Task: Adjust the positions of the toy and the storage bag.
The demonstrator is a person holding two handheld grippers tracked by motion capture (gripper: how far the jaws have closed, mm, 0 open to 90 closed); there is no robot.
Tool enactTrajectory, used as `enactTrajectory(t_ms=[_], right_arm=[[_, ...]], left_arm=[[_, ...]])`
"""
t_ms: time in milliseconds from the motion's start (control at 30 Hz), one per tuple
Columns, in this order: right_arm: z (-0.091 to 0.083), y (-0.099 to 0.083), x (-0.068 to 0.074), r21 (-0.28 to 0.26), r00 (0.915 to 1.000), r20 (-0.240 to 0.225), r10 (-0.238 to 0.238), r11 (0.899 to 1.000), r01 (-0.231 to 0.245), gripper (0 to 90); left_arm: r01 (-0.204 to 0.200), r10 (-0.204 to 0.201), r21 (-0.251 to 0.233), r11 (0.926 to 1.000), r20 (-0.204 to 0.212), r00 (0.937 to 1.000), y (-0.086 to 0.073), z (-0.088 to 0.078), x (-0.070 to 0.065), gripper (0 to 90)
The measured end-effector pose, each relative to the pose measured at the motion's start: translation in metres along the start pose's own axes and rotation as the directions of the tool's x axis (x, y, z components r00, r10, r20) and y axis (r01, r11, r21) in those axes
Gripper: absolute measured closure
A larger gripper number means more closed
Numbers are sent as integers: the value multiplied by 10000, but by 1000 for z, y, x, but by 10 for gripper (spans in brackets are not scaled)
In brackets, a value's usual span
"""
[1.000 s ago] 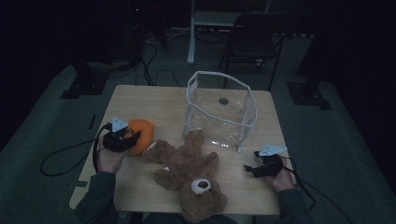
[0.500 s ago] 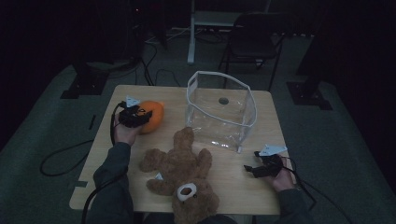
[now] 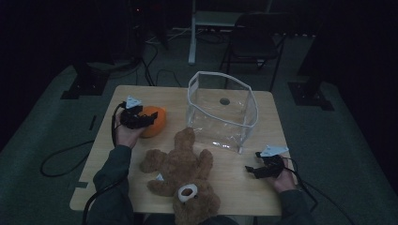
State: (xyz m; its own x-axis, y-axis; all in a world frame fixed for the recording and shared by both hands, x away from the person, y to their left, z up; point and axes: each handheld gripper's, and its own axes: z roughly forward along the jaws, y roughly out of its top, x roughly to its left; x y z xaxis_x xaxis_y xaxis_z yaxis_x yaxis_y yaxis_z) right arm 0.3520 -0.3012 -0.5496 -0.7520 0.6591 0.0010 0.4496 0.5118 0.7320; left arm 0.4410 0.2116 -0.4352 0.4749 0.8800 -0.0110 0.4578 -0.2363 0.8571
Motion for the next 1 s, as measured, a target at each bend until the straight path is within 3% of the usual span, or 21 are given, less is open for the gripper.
enactTrajectory(t_ms=[133, 333, 467, 567, 600, 733, 900, 967, 1000], right_arm=[[0, 0, 0, 0, 10000, 0, -2, 10000, 2, 171], [0, 0, 0, -2, 10000, 1, 2, 10000, -2, 171], [0, 0, 0, -2, 10000, 1, 2, 10000, -2, 171], [0, 0, 0, 1, 10000, -1, -1, 10000, 1, 171], [0, 0, 0, 0, 10000, -1, -1, 10000, 1, 171], [0, 0, 0, -6, 10000, -4, 1, 10000, -1, 171], [0, 0, 0, -4, 10000, -6, 1, 10000, -1, 171], [0, 0, 0, -4, 10000, -9, -3, 10000, 3, 171], [0, 0, 0, -4, 10000, -11, -4, 10000, 4, 171]], left_arm=[[-252, 259, -98, 9996, 773, 9967, 3, -1, -18, 258], [-515, 509, -10, 9987, 1752, 9832, 4, 6, -41, 257], [-685, 649, 52, 9976, 2574, 9641, 5, 11, -57, 258], [-916, 827, 135, 9957, 3159, 9452, 6, 16, -70, 257], [-991, 881, 148, 9950, 3418, 9356, 6, 18, -75, 257], [-1325, 1089, 342, 9906, 3898, 9144, 7, 27, -92, 257], [-1650, 1152, 944, 9818, 3948, 9115, 5, 41, -100, 263], [-1812, 1253, 1070, 9776, 3960, 9096, 2, 42, -99, 405], [-1921, 1339, 1077, 9754, 4022, 9057, 0, 42, -99, 494]])
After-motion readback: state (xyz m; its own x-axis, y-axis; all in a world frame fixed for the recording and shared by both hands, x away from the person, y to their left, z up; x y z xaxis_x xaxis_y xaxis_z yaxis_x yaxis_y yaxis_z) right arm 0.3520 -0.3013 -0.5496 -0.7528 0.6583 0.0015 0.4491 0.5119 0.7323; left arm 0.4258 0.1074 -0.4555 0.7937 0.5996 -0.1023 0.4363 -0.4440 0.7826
